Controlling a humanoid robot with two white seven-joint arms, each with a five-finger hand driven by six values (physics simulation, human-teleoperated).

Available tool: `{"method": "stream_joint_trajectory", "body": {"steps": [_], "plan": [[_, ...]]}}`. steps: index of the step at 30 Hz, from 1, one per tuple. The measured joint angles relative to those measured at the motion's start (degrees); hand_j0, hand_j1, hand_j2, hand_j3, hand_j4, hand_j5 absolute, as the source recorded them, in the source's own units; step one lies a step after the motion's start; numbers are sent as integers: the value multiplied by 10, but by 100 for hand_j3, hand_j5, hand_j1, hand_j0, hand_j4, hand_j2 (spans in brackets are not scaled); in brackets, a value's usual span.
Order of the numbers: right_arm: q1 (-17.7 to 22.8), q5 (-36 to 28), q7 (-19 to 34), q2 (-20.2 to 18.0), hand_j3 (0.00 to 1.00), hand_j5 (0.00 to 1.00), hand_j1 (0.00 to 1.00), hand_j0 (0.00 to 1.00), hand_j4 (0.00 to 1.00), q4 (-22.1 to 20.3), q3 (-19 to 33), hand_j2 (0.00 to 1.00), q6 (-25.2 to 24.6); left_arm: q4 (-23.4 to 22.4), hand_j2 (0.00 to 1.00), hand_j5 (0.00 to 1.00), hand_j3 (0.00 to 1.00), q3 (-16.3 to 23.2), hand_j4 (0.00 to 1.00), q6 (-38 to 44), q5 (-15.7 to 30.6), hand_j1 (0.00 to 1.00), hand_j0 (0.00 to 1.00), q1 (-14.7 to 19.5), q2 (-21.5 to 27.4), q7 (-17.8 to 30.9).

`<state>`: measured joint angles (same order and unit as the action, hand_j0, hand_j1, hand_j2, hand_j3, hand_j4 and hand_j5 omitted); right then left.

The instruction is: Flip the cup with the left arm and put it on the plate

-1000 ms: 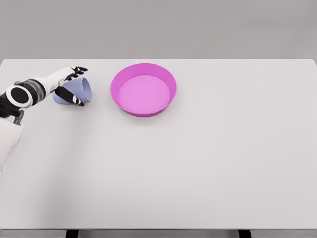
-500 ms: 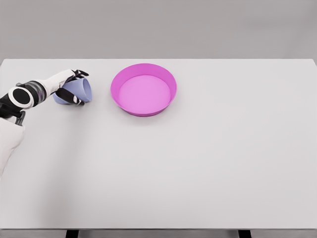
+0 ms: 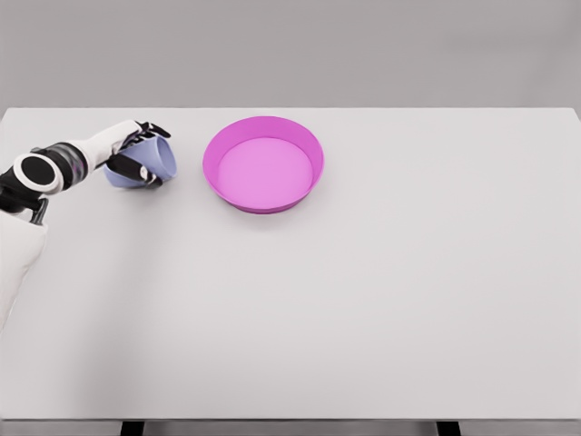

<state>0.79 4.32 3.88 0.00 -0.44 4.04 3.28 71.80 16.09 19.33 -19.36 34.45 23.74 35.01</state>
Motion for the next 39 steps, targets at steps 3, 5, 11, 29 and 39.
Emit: {"method": "stream_joint_trajectory", "body": {"steps": [3, 5, 11, 29, 39], "plan": [[0, 0, 0, 0, 100, 100, 100, 100, 100, 0, 0, 100, 0, 0, 73, 73, 73, -16, 73, -1, 23, 73, 73, -1, -7, 0], [0, 0, 0, 0, 100, 100, 100, 100, 100, 0, 0, 100, 0, 1, 74, 74, 74, -23, 74, -1, 38, 74, 74, -1, -10, 0], [0, 0, 0, 0, 100, 100, 100, 100, 100, 0, 0, 100, 0, 1, 70, 70, 70, -64, 70, -1, 91, 70, 70, -8, -20, 0], [0, 0, 0, 0, 100, 100, 100, 100, 100, 0, 0, 100, 0, 2, 67, 67, 67, -189, 67, 2, 195, 67, 67, -20, -147, 0], [0, 0, 0, 0, 100, 100, 100, 100, 100, 0, 0, 100, 0, 4, 67, 67, 67, -191, 67, 0, 227, 67, 67, -21, -216, 0]]}}
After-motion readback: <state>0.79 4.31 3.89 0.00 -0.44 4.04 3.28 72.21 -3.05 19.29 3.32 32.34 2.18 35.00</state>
